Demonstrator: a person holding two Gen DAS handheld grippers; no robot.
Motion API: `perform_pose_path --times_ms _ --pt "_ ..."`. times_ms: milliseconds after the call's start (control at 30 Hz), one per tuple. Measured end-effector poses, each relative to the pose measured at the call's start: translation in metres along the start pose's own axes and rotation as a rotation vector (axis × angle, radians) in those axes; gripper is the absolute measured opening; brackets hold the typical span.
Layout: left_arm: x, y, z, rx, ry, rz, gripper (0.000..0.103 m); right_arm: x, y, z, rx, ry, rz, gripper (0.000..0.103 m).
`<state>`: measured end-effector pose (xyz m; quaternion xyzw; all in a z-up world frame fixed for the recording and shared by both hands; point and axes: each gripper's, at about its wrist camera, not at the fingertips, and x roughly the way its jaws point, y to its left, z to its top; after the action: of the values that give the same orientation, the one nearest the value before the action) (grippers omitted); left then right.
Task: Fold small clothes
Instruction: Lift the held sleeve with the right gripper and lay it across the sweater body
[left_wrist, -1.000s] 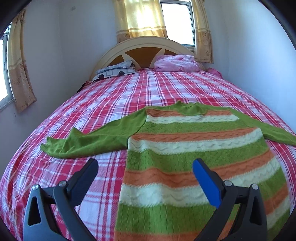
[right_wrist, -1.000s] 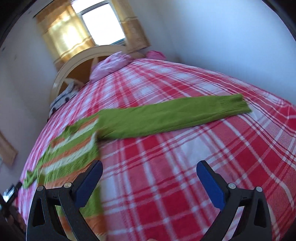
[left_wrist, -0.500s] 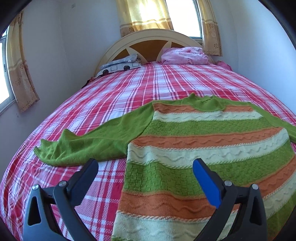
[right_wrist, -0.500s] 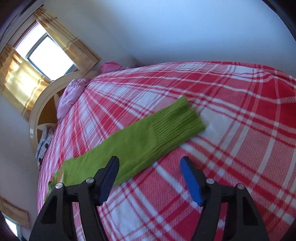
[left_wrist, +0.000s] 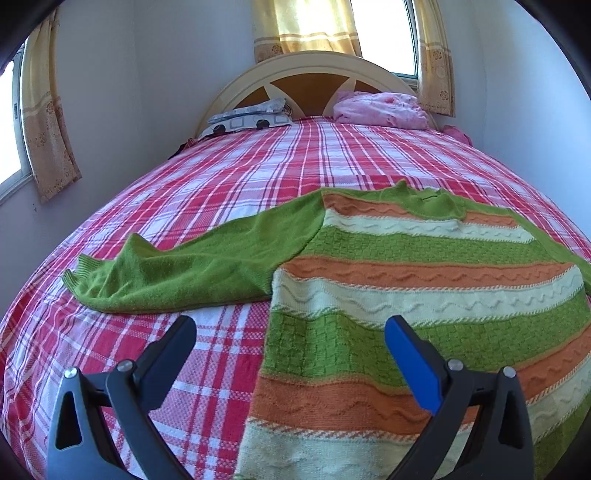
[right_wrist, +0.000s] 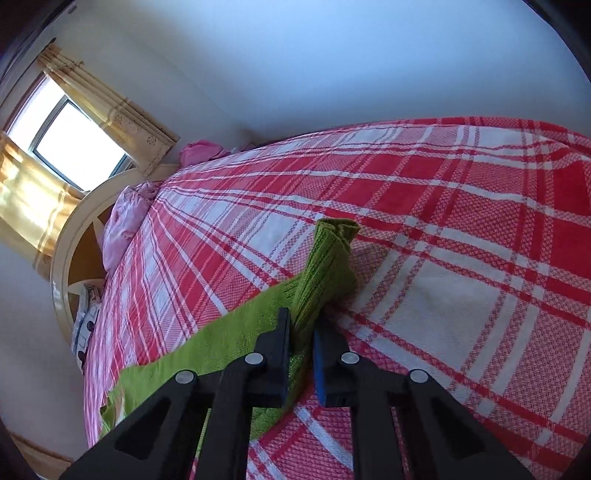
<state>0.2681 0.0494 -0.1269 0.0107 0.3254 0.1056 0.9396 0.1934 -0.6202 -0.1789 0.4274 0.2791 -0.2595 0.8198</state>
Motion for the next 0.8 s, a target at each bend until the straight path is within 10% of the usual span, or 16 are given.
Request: perform_pose_path --times_ms 800 --pt "-0.004 0.072 -0.011 -0.128 -0.052 0.057 0.103 -0.06 0.275 -0.051 -0.447 -0.025 0.378 0.008"
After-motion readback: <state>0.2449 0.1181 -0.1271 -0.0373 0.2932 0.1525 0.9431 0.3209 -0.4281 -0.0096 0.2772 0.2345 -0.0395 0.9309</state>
